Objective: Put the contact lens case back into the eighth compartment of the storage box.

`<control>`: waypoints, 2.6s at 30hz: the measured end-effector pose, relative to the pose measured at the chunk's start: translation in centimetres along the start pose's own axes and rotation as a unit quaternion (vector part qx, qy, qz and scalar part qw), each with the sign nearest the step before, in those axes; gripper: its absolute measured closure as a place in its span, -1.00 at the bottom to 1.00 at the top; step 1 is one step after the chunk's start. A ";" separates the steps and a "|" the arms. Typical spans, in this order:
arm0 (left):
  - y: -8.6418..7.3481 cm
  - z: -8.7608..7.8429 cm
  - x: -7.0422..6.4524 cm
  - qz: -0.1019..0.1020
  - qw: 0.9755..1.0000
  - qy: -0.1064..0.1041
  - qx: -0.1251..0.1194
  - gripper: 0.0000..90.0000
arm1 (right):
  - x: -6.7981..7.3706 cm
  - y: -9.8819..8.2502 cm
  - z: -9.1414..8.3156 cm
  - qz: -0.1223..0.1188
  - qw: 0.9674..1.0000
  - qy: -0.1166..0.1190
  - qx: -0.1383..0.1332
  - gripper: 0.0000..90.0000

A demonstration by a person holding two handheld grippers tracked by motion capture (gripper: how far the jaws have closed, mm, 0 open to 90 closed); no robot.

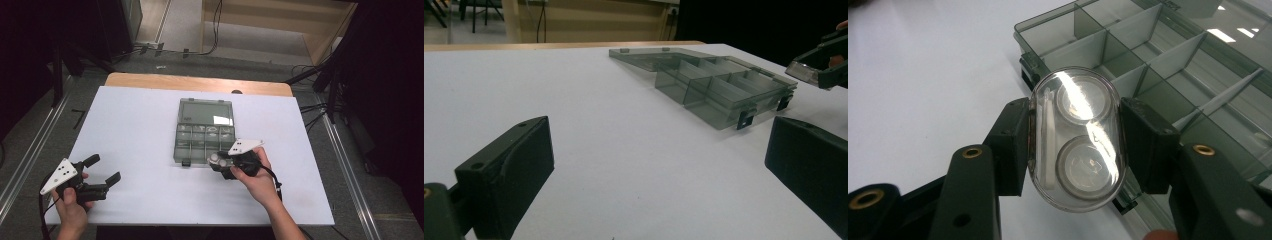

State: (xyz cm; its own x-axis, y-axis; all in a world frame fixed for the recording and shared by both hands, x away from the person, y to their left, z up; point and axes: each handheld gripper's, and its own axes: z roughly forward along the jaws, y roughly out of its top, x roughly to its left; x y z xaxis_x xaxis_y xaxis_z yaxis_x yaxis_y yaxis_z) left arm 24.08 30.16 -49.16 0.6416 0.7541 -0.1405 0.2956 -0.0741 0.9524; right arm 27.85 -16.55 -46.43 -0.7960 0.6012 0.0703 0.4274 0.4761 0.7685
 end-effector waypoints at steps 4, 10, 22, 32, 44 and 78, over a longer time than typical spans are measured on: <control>0.0 0.0 0.0 0.000 1.000 0.000 0.000 -1.00 | -0.1 0.0 -0.1 0.003 1.000 -0.006 -0.001 0.03; 0.0 0.0 0.0 -0.001 1.000 -0.001 -0.001 -1.00 | -0.4 0.0 -0.2 0.011 1.000 -0.010 -0.005 0.03; 0.0 0.0 0.0 -0.001 1.000 -0.001 -0.001 -1.00 | -1.1 -0.2 -0.4 0.034 0.999 -0.017 -0.008 0.03; 0.0 0.0 0.0 -0.001 1.000 -0.001 -0.001 -1.00 | -1.9 -0.4 -0.4 0.061 0.997 -0.035 -0.012 0.03; 0.0 0.0 0.0 0.000 1.000 -0.001 0.001 -1.00 | -3.3 -0.6 0.0 0.101 0.992 -0.062 -0.029 0.03; 0.0 0.0 0.0 0.001 1.000 -0.001 0.001 -1.00 | -3.2 -1.2 1.4 0.109 0.985 -0.129 -0.036 0.49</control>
State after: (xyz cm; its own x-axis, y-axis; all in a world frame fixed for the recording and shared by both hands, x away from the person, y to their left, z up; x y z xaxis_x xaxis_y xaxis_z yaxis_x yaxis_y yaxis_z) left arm 24.09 30.12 -49.19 0.6443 0.7521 -0.1389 0.2960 -0.0777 0.9520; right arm 30.50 -18.12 -48.43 -0.5489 0.8319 0.0815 0.5375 0.2766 0.7966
